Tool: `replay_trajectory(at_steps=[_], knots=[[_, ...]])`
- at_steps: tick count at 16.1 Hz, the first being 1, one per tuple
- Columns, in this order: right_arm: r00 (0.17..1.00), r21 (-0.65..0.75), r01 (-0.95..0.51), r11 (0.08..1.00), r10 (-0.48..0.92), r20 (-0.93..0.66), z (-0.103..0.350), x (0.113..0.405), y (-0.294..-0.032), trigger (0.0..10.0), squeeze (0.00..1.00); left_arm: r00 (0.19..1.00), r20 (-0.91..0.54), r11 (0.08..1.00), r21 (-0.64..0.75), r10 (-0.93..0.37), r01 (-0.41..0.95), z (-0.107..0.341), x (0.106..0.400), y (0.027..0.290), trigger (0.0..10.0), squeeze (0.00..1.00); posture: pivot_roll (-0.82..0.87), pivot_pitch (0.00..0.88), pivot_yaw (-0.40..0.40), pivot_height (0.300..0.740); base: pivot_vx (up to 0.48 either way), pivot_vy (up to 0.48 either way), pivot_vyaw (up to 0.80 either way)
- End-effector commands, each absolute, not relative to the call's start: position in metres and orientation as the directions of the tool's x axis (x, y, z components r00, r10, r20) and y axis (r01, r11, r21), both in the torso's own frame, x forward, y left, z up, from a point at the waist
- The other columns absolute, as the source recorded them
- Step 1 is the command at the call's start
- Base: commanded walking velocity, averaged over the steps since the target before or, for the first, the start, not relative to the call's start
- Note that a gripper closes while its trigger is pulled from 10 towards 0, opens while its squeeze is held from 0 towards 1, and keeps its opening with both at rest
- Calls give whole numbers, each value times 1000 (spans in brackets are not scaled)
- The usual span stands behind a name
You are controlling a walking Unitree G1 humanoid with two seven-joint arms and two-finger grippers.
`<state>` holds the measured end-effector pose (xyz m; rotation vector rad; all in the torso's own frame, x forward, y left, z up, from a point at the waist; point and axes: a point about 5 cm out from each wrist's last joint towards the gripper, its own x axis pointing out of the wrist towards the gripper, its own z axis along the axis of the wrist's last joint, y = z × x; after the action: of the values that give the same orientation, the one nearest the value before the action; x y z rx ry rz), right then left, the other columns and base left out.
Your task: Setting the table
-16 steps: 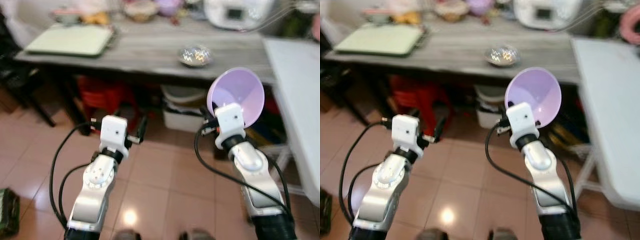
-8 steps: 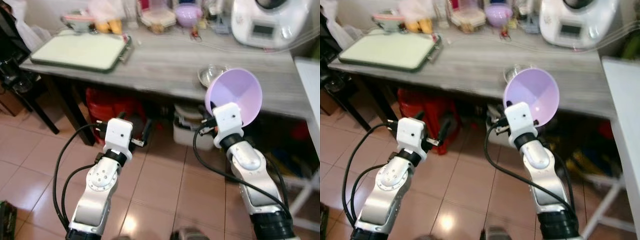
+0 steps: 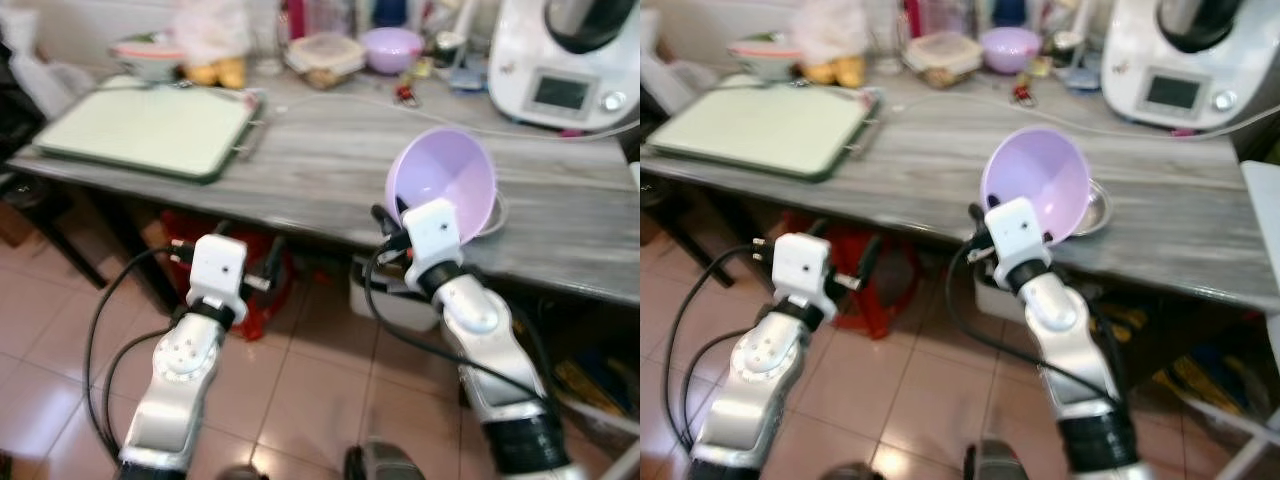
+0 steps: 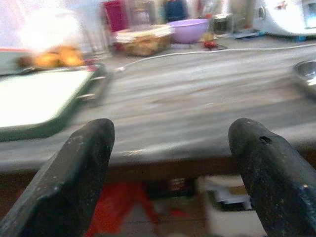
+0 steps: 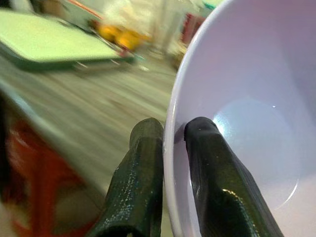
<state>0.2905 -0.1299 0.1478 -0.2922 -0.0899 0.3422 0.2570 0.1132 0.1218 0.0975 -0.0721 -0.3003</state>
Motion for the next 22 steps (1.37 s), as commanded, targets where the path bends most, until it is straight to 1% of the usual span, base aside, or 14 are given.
replay_trajectory(at_steps=[1, 3, 7, 8, 12, 15, 17, 22], knots=[[938, -294, -313, 903, 343, 54, 153, 293, -127, 10000, 0, 950, 67, 947, 127, -304, 294, 126, 257, 117, 10000, 0, 8, 54, 12, 740, 472, 0, 0], [954, -330, -276, 903, 298, 17, 147, 298, -132, 10000, 0, 949, 67, 946, 123, -309, 299, 125, 256, 117, 10000, 0, 11, 55, 10, 740, 465, 0, 0], [976, -344, -212, 915, 218, -22, 143, 303, -143, 10000, 0, 942, 78, 944, 88, -326, 319, 126, 254, 115, 10000, 0, 14, 57, 8, 740, 461, 0, 0], [981, -346, -192, 918, 193, -32, 142, 305, -146, 10000, 0, 941, 81, 945, 58, -327, 323, 126, 253, 114, 10000, 0, 14, 58, 8, 740, 0, 0, 0], [988, -365, -148, 919, 125, -87, 139, 313, -156, 10000, 0, 937, 73, 940, 49, -341, 338, 125, 248, 117, 10000, 0, 19, 62, 5, 740, 0, 0, 0], [984, -380, -165, 910, 126, -126, 143, 320, -159, 10000, 0, 929, 53, 930, 37, -366, 365, 121, 243, 119, 10000, 0, 24, 68, 5, 740, 0, 0, 0], [979, -373, -193, 907, 151, -138, 147, 325, -161, 10000, 0, 926, 47, 927, 36, -374, 373, 121, 242, 118, 10000, 0, 25, 70, 5, 740, 0, 0, 0], [942, -344, -286, 894, 196, -273, 141, 331, -170, 10000, 0, 919, 35, 919, 26, -393, 392, 120, 240, 117, 10000, 0, 28, 75, 3, 740, 0, 0, 0]])
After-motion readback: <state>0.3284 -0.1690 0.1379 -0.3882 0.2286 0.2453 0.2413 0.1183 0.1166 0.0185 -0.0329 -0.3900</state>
